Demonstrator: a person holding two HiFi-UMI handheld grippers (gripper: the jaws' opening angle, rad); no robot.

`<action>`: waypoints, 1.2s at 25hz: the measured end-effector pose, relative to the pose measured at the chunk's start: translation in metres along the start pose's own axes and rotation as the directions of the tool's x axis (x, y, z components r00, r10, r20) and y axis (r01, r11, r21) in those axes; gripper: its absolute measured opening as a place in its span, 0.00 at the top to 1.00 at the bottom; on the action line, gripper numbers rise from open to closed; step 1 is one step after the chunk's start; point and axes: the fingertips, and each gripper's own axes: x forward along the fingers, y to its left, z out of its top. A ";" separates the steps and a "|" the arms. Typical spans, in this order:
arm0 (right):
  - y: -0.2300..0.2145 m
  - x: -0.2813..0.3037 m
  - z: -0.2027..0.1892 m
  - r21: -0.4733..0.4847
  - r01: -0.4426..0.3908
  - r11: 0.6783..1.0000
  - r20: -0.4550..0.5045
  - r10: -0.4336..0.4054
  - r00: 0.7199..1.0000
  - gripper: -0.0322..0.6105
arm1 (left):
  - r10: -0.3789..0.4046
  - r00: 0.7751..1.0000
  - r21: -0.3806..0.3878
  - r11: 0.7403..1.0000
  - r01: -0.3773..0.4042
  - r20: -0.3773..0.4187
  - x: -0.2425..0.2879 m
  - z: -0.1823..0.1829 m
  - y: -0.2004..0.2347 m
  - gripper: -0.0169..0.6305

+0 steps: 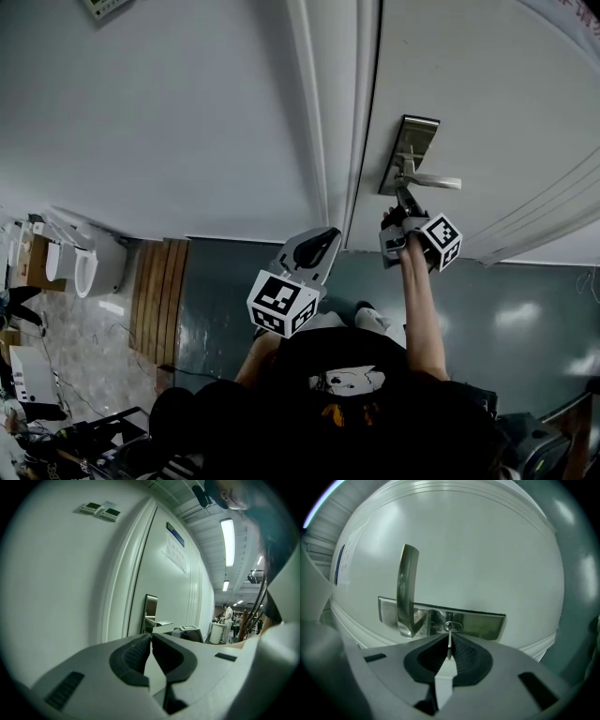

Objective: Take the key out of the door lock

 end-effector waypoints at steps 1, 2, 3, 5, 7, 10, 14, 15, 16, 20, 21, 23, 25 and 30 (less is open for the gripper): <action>0.000 -0.005 -0.002 -0.002 -0.006 1.000 -0.001 0.006 1.000 0.92 | -0.001 1.000 -0.001 1.000 0.001 0.001 -0.001 0.000 0.001 0.94; 0.000 -0.009 -0.004 -0.009 -0.009 1.000 -0.004 0.009 1.000 0.92 | -0.003 1.000 -0.002 1.000 0.003 0.001 -0.002 0.000 0.002 0.94; 0.001 -0.012 -0.006 -0.024 -0.009 1.000 -0.009 0.008 1.000 0.92 | -0.005 1.000 -0.004 1.000 0.005 0.002 -0.002 0.000 0.002 0.94; 0.003 -0.017 -0.009 -0.070 -0.006 0.998 -0.022 0.005 1.000 0.92 | -0.016 1.000 -0.007 1.000 0.016 0.000 -0.001 -0.002 0.000 0.94; 0.007 -0.024 -0.013 -0.107 -0.010 0.994 -0.033 0.007 0.999 0.92 | -0.033 0.999 -0.007 0.999 0.033 -0.001 -0.002 -0.003 -0.005 0.94; 0.012 -0.038 -0.021 -0.122 -0.017 0.992 -0.046 0.011 0.999 0.92 | -0.055 0.998 -0.005 0.998 0.055 -0.005 -0.006 -0.005 -0.012 0.94; 0.012 -0.058 -0.033 -0.185 -0.006 0.983 -0.071 -0.007 0.997 0.92 | -0.075 0.997 -0.015 0.997 0.075 -0.015 -0.012 -0.012 -0.017 0.94; 0.013 -0.064 -0.035 -0.205 -0.005 0.979 -0.076 -0.011 0.997 0.92 | -0.079 0.997 -0.018 0.997 0.079 -0.018 -0.013 -0.015 -0.018 0.94; 0.014 -0.069 -0.038 -0.221 -0.006 0.975 -0.080 -0.012 0.997 0.92 | -0.083 0.996 -0.021 0.996 0.083 -0.021 -0.015 -0.016 -0.018 0.94; 0.015 -0.090 -0.045 -0.277 -0.001 0.961 -0.091 -0.025 0.996 0.92 | -0.094 0.995 -0.034 0.995 0.093 -0.029 -0.017 -0.024 -0.020 0.94; 0.014 -0.095 -0.047 -0.296 0.004 0.955 -0.095 -0.034 0.995 0.92 | -0.097 0.995 -0.038 0.995 0.096 -0.031 -0.017 -0.026 -0.021 0.94; 0.011 -0.106 -0.051 -0.322 0.011 0.947 -0.106 -0.047 0.993 0.92 | -0.101 0.994 -0.044 0.994 0.100 -0.038 -0.017 -0.031 -0.022 0.94; 0.009 -0.117 -0.055 -0.334 0.012 0.942 -0.120 -0.055 0.991 0.92 | -0.106 0.993 -0.050 0.993 0.104 -0.045 -0.017 -0.034 -0.025 0.94; 0.003 -0.143 -0.062 -0.387 0.026 0.922 -0.144 -0.088 0.986 0.92 | -0.124 0.990 -0.060 0.991 0.120 -0.067 -0.015 -0.046 -0.033 0.94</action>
